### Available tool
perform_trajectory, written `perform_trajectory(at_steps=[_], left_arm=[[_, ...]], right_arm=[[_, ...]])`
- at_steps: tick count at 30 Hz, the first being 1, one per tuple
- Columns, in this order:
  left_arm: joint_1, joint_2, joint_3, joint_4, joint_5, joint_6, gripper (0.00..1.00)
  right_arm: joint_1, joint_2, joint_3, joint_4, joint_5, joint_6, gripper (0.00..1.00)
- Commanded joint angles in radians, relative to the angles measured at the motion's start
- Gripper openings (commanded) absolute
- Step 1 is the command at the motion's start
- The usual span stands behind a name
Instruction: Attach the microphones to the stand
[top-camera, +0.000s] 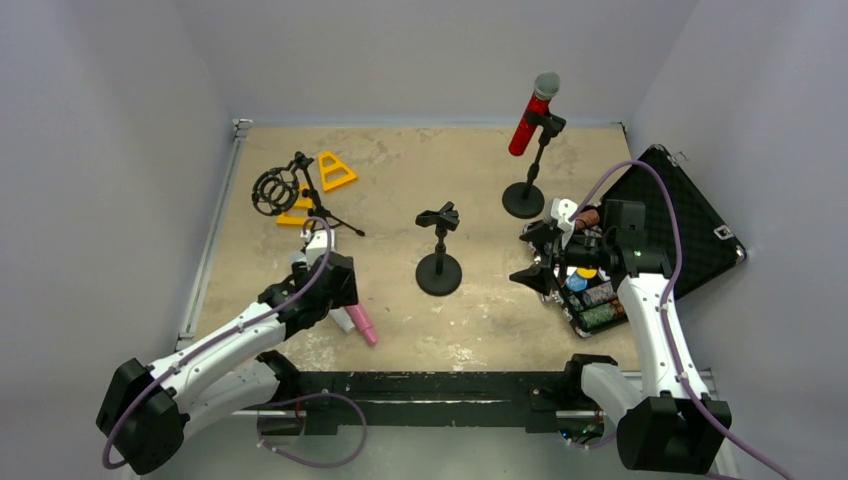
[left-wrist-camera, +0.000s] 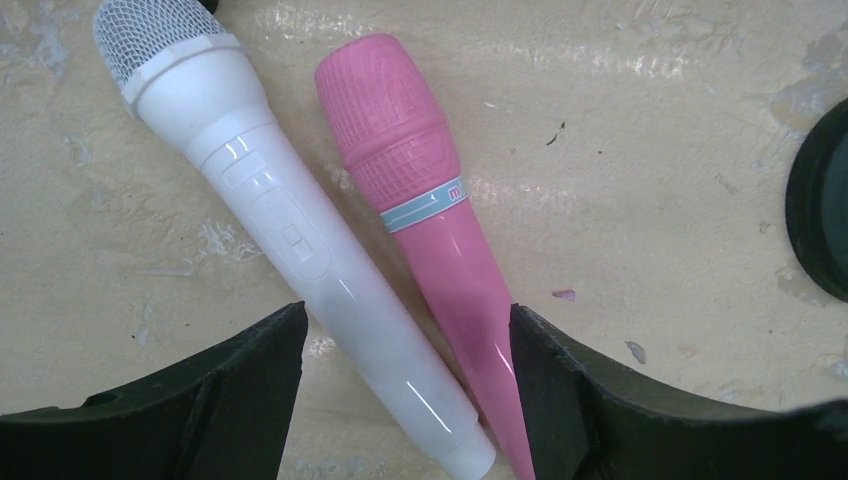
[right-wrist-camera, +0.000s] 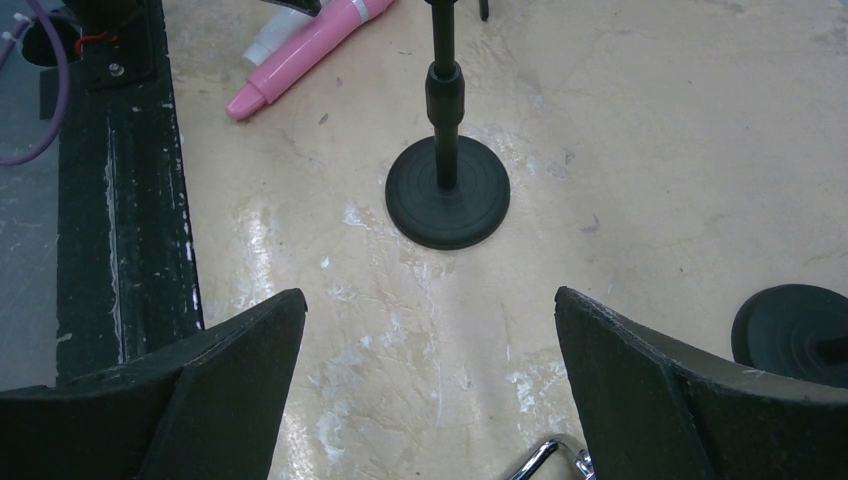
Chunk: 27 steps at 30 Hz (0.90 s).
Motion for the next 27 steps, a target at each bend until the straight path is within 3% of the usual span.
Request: perform_trajectory(at_steps=[1,14,27], left_arm=[[0.005,0.055,0.054,0.030,-0.001,-0.074,0.76],[0.004,-0.030,0.021,-0.045,-0.012,-0.153,0.77],[0.005,-0.029,-0.003,-0.145,-0.068,-0.366,0.75]], right_arm=[[-0.006,-0.001,0.027,-0.013,-0.019,-0.011,0.99],[-0.006,0.001,0.029,-0.016,-0.021,-0.014,0.99],[-0.006,0.000,0.029,-0.015,-0.021,-0.014,0.99]])
